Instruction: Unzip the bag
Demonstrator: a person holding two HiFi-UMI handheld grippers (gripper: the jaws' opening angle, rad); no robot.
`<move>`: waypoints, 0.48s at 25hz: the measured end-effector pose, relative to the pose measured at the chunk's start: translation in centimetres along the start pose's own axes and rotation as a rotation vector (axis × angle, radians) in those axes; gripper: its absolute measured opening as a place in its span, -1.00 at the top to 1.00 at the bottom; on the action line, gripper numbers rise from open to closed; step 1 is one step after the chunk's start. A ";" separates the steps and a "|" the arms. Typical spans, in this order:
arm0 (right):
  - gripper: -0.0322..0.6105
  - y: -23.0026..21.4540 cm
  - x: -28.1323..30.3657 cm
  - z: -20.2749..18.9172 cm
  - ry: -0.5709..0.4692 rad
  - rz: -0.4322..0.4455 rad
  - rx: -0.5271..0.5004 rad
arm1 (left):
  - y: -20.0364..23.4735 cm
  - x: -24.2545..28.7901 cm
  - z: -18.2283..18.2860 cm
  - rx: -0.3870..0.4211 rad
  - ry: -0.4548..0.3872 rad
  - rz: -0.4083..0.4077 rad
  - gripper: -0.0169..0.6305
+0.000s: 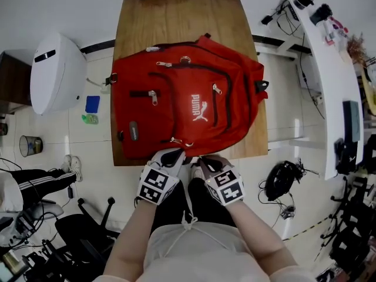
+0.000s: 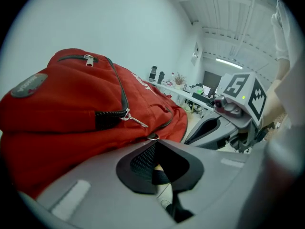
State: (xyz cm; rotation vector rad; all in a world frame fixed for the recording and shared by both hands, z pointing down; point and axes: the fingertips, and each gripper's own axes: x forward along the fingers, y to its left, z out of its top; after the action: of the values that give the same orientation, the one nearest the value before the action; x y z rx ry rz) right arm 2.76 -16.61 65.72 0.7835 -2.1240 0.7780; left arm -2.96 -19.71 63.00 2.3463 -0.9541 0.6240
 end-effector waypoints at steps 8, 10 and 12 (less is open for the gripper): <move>0.86 -3.9 -2.2 -1.8 0.037 -0.032 -0.017 | 0.2 0.2 -0.7 0.029 0.069 0.036 0.92; 0.86 -5.4 -2.8 -2.0 0.043 -0.047 -0.005 | 0.4 0.5 -0.8 0.022 0.094 0.053 0.92; 0.86 -6.9 -3.3 -2.3 0.049 -0.057 0.010 | 0.6 0.6 -0.9 0.012 0.121 0.065 0.92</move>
State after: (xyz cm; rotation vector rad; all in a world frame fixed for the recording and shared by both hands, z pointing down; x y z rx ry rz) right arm 10.49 -18.36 66.26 0.8183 -2.0471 0.7711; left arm -3.18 -19.82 64.26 2.2670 -0.9774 0.7892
